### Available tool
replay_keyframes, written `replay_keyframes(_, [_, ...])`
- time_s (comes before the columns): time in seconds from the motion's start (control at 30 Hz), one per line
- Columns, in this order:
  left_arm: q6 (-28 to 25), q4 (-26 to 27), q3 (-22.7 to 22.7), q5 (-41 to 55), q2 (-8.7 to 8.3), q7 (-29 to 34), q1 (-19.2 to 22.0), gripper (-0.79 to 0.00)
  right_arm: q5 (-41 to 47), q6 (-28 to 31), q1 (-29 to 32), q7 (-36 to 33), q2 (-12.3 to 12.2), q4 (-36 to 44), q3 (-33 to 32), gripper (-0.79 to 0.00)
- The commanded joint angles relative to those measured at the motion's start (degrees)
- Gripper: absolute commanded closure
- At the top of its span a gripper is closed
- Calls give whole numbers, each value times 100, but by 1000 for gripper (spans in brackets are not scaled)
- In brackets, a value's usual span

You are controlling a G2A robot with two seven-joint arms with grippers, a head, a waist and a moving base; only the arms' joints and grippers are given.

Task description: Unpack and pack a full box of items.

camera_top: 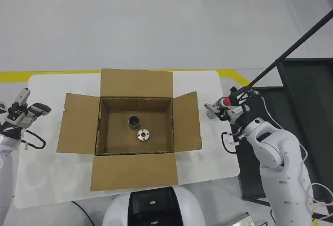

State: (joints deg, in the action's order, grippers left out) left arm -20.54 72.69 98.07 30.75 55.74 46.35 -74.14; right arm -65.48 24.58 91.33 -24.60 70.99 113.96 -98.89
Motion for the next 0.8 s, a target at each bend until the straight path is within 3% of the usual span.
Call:
replay_keyframes(0.0, [0,0,0,0,0,0,0,-785,-149,-78,135,525,0,-165,-73,-785])
replay_keyframes(0.13, [0,0,0,0,0,0,0,-785,-306,-349,366,1552,21,-651,-131,-785])
replay_keyframes(0.27, [0,0,0,0,0,0,0,-785,-307,-379,332,2099,28,-1213,-91,-785])
replay_keyframes(0.37, [0,0,0,0,0,0,0,-785,-346,-279,221,2183,18,-1525,-30,-785])
replay_keyframes(0.77, [0,0,0,0,0,0,0,-785,-346,-279,221,2183,18,-1525,-30,-785])
